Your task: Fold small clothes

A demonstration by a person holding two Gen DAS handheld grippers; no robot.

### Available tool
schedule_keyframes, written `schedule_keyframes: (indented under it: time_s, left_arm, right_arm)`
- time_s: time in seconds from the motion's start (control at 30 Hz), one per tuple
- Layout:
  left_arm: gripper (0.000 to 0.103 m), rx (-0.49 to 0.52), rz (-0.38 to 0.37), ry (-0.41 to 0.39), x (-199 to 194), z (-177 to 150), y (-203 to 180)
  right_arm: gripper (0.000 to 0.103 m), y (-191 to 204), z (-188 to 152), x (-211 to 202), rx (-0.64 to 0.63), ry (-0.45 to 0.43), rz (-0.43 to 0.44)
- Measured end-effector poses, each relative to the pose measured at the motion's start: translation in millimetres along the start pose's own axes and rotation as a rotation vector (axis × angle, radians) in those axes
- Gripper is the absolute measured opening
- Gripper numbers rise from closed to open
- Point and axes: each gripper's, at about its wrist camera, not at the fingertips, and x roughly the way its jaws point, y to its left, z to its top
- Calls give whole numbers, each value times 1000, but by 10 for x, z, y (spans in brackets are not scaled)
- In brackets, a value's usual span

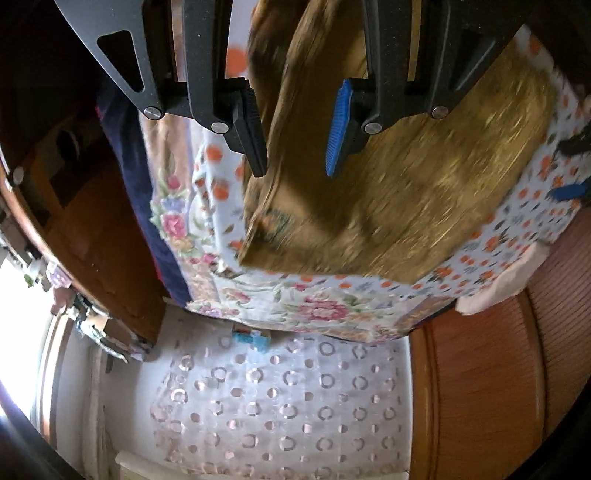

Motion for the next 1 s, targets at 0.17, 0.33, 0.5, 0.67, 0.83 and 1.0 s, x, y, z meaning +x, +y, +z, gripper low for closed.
schedule_keyframes:
  time_s: [0.17,0.33,0.5,0.67,0.83,1.0]
  left_arm:
    - [77,10,-5,22,61,-13,-69]
    - [77,17,-5,36,86,-26,-121]
    - [77,21,-9,56,117,-57,-147]
    - [77,4,-14,60,133,-56,-135]
    - [77,6,-20,63,123,-57,-139]
    - [77,16,-25,73,113,-74,-161]
  right_arm:
    - [34,44,-299,-176,-28,46,-8]
    - [34,41,-436,-248,-25,68,-27]
    - [34,-24,-532,-329,8,78,-35]
    - [7,42,-549,-336,10,28,22]
    - [6,7,-576,-535,33,-63,5]
    - [6,-136,-670,-560,78,-38,-37]
